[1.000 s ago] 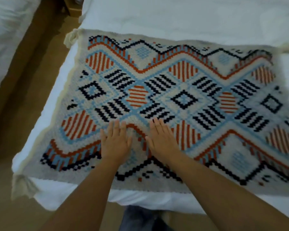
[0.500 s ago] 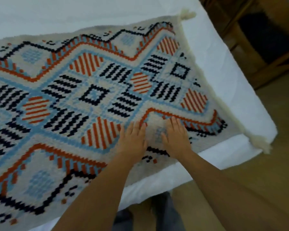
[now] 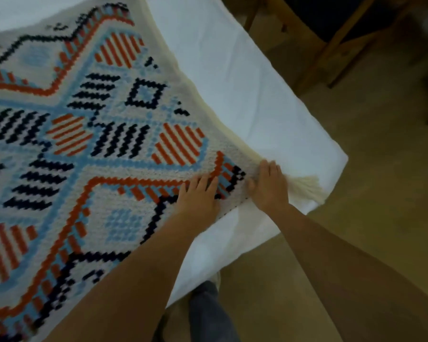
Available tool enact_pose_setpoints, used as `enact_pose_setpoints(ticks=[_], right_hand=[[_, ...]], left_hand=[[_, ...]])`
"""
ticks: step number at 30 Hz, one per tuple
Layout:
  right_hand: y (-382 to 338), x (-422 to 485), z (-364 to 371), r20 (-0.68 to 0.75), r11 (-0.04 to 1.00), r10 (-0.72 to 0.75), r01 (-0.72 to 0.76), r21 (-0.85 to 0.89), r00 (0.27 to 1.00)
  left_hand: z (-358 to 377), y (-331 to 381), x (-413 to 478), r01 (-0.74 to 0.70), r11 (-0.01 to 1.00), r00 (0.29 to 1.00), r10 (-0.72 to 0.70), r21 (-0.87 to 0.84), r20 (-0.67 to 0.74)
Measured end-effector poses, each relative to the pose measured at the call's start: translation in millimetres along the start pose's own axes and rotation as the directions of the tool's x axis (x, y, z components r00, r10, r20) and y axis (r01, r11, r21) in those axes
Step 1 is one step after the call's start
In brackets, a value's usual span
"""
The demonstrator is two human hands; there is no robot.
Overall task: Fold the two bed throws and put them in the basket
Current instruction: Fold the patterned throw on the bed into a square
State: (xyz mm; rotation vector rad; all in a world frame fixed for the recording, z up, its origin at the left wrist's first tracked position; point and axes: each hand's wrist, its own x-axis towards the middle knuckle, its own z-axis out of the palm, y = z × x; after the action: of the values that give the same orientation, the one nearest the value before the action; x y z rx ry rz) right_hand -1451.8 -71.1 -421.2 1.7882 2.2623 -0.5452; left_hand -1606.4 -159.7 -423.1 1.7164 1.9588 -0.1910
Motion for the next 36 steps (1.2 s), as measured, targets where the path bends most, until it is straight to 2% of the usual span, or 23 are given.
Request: enact_pose_setpoints(ticks=[3, 6, 8, 11, 14, 17, 19, 21, 24, 26, 32, 36], right_hand=[[-3, 12, 1, -0.061, 0.997, 0.077, -0.075, 0.033, 0.995], [-19, 11, 2, -0.130, 0.987, 0.066, -0.045, 0.155, 0.989], [-32, 5, 2, -0.140, 0.970, 0.029, 0.006, 0.244, 0.990], [-52, -9, -1, -0.139, 0.931, -0.083, 0.126, 0.341, 0.987], [-71, -24, -6, -0.118, 0.889, -0.246, 0.272, 0.368, 0.962], [-93, -43, -3, -0.071, 0.843, -0.437, 0.436, 0.315, 0.897], [-108, -57, 4, -0.040, 0.779, -0.583, 0.573, 0.253, 0.811], [-124, -66, 9, 0.002, 0.746, -0.649, 0.635, 0.202, 0.761], [-151, -74, 12, 0.066, 0.757, -0.647, 0.629, 0.176, 0.760], [-171, -84, 14, 0.060, 0.747, -0.658, 0.639, 0.184, 0.751], [-245, -137, 42, 0.089, 0.712, -0.696, 0.670, 0.210, 0.712], [-304, -180, 72, 0.110, 0.712, -0.698, 0.667, 0.219, 0.708]], left_hand=[[-5, 6, 13, 0.061, 0.996, 0.995, -0.067, -0.069, -0.077], [-16, 12, 21, 0.094, 0.984, 0.986, -0.113, -0.154, -0.125], [-27, 16, 25, 0.105, 0.932, 0.973, -0.169, -0.348, -0.157], [-45, 18, 30, 0.151, 0.683, 0.944, -0.313, -0.715, -0.100], [-61, 7, 34, 0.240, 0.463, 0.889, -0.459, -0.853, 0.001], [-72, -17, 30, 0.263, 0.380, 0.849, -0.528, -0.887, 0.025], [-76, -36, 22, 0.271, 0.384, 0.824, -0.566, -0.882, 0.007], [-76, -58, 10, 0.294, 0.390, 0.781, -0.624, -0.873, -0.016], [-68, -88, -15, 0.314, 0.333, 0.720, -0.694, -0.889, -0.006], [-63, -109, -33, 0.311, 0.279, 0.686, -0.727, -0.909, 0.012], [-50, -183, -102, 0.230, 0.264, 0.672, -0.739, -0.937, -0.043], [-33, -243, -157, 0.260, 0.261, 0.655, -0.755, -0.930, -0.029]])
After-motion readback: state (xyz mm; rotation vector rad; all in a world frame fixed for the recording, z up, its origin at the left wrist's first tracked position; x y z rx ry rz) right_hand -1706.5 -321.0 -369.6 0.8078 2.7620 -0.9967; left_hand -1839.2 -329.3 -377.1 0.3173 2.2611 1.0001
